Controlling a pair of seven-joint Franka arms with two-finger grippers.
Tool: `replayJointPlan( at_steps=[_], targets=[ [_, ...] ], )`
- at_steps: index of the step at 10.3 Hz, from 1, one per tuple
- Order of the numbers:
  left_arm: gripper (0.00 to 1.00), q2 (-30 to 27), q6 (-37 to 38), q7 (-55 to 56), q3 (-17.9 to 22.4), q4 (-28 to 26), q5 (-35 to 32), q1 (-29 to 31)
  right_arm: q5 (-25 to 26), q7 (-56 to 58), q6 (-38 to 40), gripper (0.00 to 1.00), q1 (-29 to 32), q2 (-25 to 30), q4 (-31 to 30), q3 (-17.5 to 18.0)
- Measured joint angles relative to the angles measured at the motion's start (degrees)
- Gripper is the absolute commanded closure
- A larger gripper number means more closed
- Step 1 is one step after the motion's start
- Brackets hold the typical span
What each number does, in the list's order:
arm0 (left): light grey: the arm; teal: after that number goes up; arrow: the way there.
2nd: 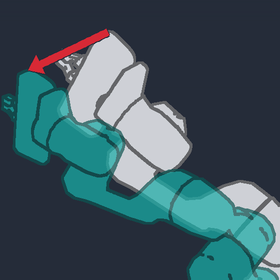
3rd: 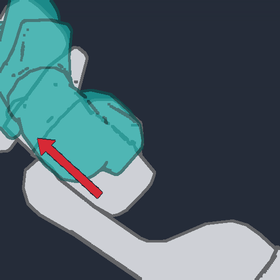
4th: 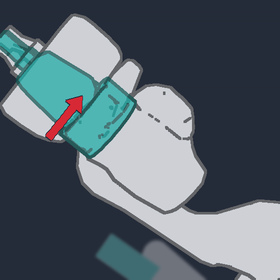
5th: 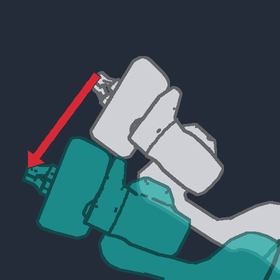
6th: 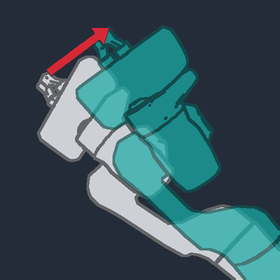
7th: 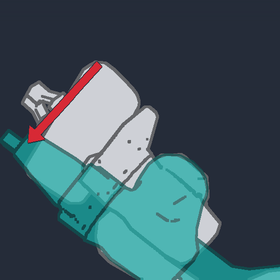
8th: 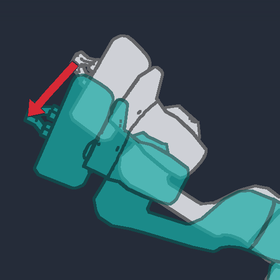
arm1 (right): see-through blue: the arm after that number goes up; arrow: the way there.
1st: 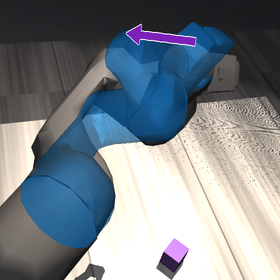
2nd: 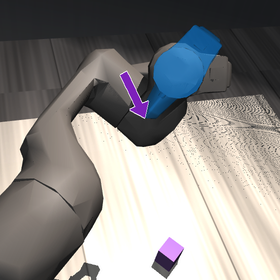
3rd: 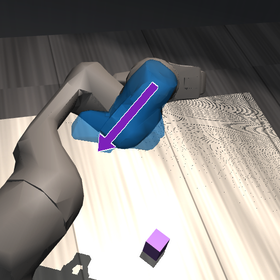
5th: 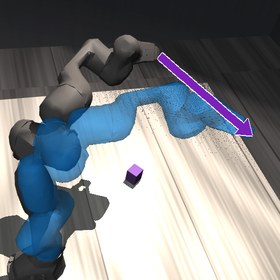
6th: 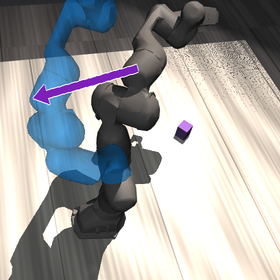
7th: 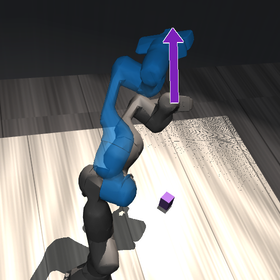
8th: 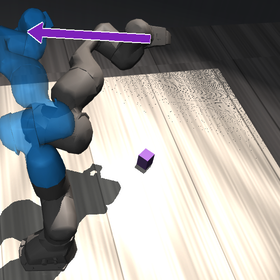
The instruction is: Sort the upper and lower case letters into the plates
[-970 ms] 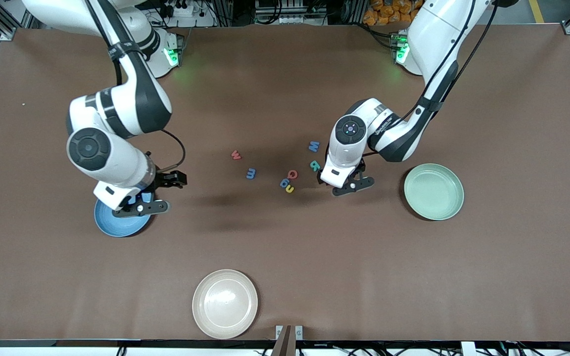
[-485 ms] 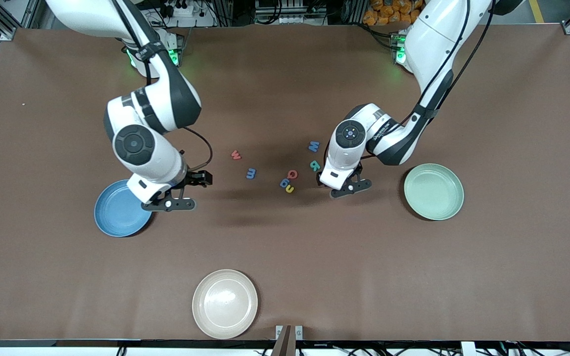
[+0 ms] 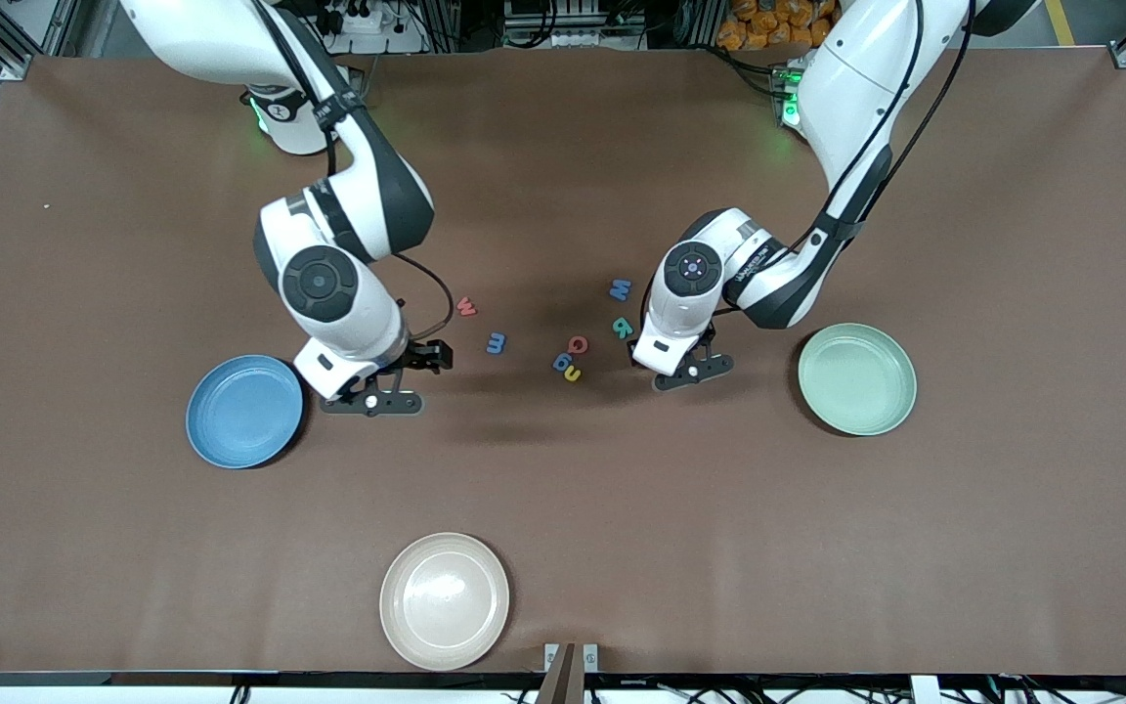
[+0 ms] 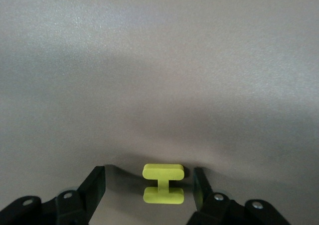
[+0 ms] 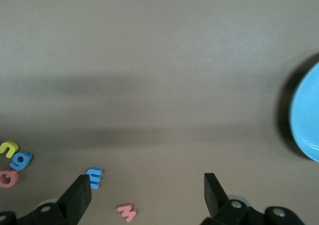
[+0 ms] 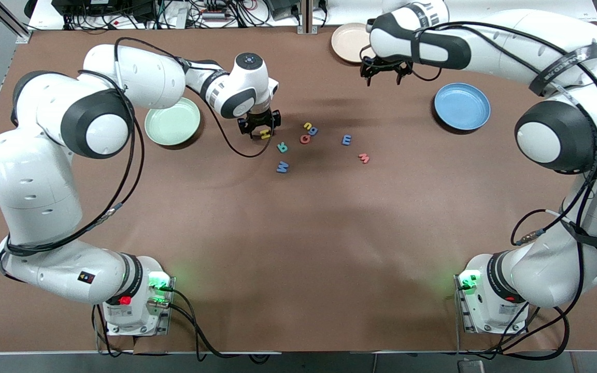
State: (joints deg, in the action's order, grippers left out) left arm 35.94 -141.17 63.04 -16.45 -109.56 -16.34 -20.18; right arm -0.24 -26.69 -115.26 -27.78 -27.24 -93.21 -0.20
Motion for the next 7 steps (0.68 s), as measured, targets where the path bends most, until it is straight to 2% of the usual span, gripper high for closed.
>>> replayJointPlan(
  at_steps=[2,3,7],
  targets=[
    [0.84,0.03,-0.49,0.01,-0.05,0.02,0.0,0.0,0.0,0.04,-0.73,0.0,-1.67,-2.99,2.44,0.0],
    [1.0,-0.03,-0.6,0.01,-0.08,0.07,0.0,0.02,0.0,0.05,-0.83,0.0,-2.23,-4.53,3.92,0.01],
    [1.0,-0.44,-0.48,0.02,-0.02,0.01,0.0,0.29,0.0,1.42,-4.35,0.0,-5.63,-9.07,7.45,0.07]
  ],
)
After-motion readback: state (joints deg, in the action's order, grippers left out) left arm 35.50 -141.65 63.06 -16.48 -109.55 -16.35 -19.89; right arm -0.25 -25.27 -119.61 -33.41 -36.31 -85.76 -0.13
